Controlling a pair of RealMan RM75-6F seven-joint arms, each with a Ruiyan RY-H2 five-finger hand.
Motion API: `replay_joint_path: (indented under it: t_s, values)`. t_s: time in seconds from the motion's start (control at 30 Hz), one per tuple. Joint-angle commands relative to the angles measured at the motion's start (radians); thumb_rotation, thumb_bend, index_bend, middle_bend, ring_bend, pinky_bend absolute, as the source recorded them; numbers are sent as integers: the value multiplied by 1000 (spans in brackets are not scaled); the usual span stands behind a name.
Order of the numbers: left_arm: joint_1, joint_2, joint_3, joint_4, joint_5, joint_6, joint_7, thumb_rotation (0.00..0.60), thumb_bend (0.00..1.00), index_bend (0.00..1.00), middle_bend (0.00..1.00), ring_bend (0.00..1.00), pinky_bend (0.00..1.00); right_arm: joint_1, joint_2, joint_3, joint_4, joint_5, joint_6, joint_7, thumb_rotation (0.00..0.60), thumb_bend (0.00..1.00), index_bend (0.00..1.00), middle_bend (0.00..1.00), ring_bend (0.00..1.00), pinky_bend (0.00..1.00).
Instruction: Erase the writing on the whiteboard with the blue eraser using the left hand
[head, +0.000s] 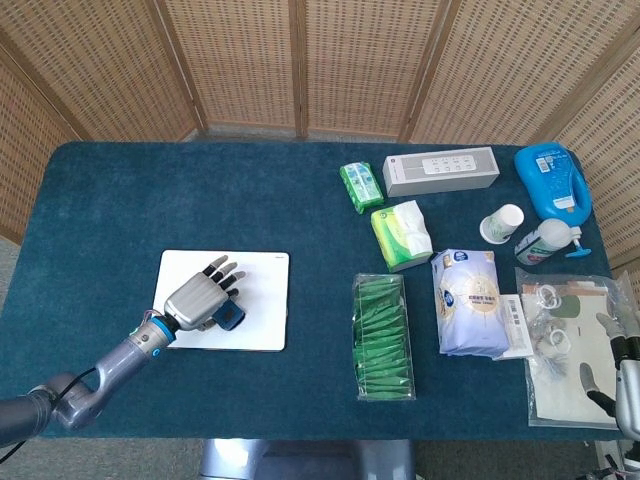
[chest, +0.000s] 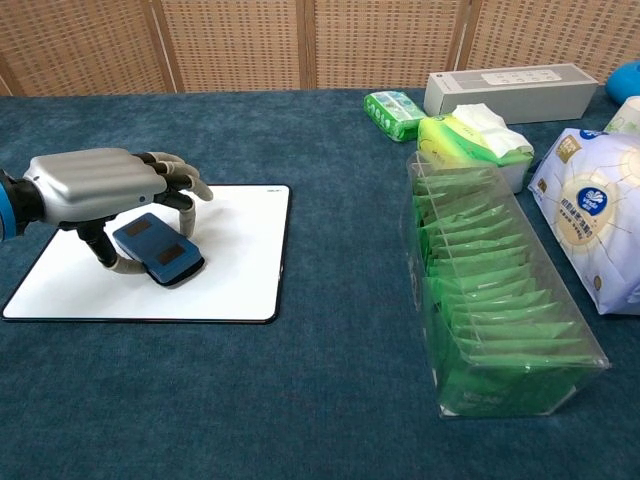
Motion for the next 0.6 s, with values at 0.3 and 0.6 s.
replay_joint_path:
  t_s: [0.3, 0.6]
  values:
    - [-6, 21, 27, -107, 59, 19, -12, 600, 307, 690, 163, 0, 0, -5, 0, -1, 5, -2, 7, 8, 600, 349, 172, 106, 0, 56]
    - [-2, 61, -2, -136, 73, 78, -10, 600, 306, 688, 163, 0, 0, -3, -4, -1, 10, -2, 2, 12, 600, 348, 172, 105, 0, 56]
